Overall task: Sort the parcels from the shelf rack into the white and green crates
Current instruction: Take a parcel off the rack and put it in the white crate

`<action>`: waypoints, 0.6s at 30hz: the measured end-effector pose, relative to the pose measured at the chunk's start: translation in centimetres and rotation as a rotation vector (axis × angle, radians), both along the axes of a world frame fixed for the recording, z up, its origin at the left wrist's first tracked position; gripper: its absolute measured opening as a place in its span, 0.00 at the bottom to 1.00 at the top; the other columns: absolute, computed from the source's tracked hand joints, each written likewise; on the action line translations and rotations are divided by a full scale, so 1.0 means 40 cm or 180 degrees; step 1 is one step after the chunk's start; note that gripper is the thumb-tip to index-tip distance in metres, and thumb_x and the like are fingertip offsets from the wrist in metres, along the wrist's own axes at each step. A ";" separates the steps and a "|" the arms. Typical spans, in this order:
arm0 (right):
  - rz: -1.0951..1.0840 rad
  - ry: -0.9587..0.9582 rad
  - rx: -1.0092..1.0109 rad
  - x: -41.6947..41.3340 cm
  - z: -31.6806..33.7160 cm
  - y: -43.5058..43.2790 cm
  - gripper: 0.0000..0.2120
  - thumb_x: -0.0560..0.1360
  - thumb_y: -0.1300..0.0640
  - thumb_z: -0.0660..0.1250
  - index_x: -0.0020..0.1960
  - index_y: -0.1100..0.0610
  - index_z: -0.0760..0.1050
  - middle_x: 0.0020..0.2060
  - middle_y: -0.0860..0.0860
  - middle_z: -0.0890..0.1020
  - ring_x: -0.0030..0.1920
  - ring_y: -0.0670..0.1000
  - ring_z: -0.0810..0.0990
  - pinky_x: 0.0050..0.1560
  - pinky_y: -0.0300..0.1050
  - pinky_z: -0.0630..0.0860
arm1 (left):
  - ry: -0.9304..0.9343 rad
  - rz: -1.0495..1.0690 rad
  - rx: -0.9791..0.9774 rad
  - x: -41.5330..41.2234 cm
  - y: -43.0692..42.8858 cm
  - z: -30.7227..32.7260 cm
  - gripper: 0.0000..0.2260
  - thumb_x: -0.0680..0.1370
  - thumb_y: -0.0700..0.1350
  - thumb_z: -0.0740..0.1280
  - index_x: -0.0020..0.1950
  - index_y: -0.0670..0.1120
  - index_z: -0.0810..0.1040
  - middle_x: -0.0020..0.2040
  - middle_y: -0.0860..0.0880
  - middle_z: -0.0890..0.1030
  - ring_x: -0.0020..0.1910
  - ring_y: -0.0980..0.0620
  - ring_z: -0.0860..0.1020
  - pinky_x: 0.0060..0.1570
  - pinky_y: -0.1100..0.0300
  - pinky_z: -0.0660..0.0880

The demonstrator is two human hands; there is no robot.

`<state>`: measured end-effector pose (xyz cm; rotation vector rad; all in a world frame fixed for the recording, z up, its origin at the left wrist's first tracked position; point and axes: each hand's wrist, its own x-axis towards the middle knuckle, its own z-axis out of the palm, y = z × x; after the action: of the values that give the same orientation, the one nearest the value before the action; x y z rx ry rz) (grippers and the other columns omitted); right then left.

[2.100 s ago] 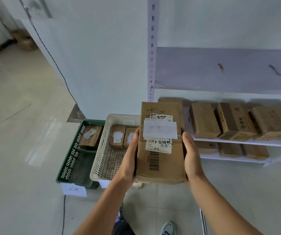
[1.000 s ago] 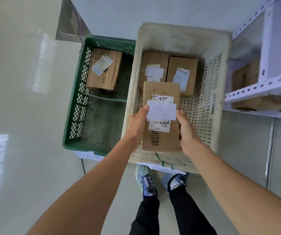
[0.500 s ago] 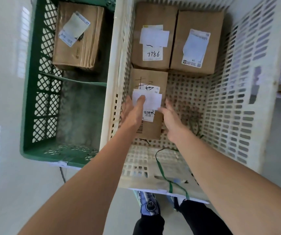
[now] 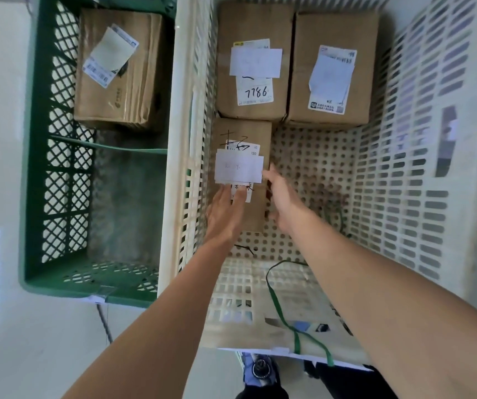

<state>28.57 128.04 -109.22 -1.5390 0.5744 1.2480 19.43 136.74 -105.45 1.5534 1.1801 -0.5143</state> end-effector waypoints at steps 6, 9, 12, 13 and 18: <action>-0.0007 0.0026 0.0119 0.007 -0.008 -0.007 0.32 0.85 0.38 0.59 0.85 0.37 0.50 0.86 0.46 0.56 0.85 0.53 0.55 0.81 0.61 0.54 | -0.0024 -0.0187 -0.0041 -0.010 0.005 0.002 0.29 0.88 0.64 0.50 0.88 0.55 0.55 0.89 0.53 0.53 0.88 0.49 0.47 0.85 0.40 0.46; -0.0084 -0.0232 0.0204 0.009 0.039 -0.032 0.30 0.85 0.36 0.56 0.85 0.38 0.53 0.86 0.44 0.55 0.85 0.50 0.54 0.82 0.59 0.51 | 0.0001 -0.0022 -0.0147 0.003 0.017 0.043 0.29 0.88 0.63 0.51 0.87 0.53 0.60 0.87 0.50 0.60 0.86 0.45 0.56 0.84 0.37 0.55; -0.0059 -0.0613 0.0278 0.025 0.149 -0.067 0.30 0.85 0.34 0.54 0.85 0.39 0.53 0.86 0.42 0.55 0.85 0.48 0.54 0.84 0.60 0.52 | -0.0138 0.0066 -0.0205 0.032 0.019 0.155 0.29 0.88 0.63 0.51 0.85 0.49 0.64 0.85 0.47 0.64 0.85 0.45 0.60 0.82 0.41 0.58; -0.0041 -0.0745 0.0318 0.034 0.200 -0.078 0.30 0.85 0.34 0.53 0.85 0.39 0.53 0.85 0.42 0.55 0.85 0.47 0.54 0.84 0.60 0.53 | -0.0294 0.0088 -0.0258 0.042 0.019 0.208 0.30 0.88 0.64 0.51 0.84 0.49 0.65 0.84 0.47 0.65 0.84 0.45 0.61 0.82 0.43 0.58; -0.0171 -0.1405 0.0503 0.080 0.558 -0.119 0.30 0.85 0.33 0.54 0.84 0.39 0.56 0.84 0.39 0.58 0.83 0.44 0.57 0.83 0.56 0.56 | -0.1057 0.0280 -0.0444 0.103 0.024 0.571 0.33 0.85 0.70 0.52 0.87 0.56 0.59 0.86 0.57 0.62 0.85 0.54 0.58 0.83 0.48 0.56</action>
<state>31.75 123.28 -86.92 -1.5879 0.2221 0.8520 23.53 137.69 -82.62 1.3969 0.9324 -0.2614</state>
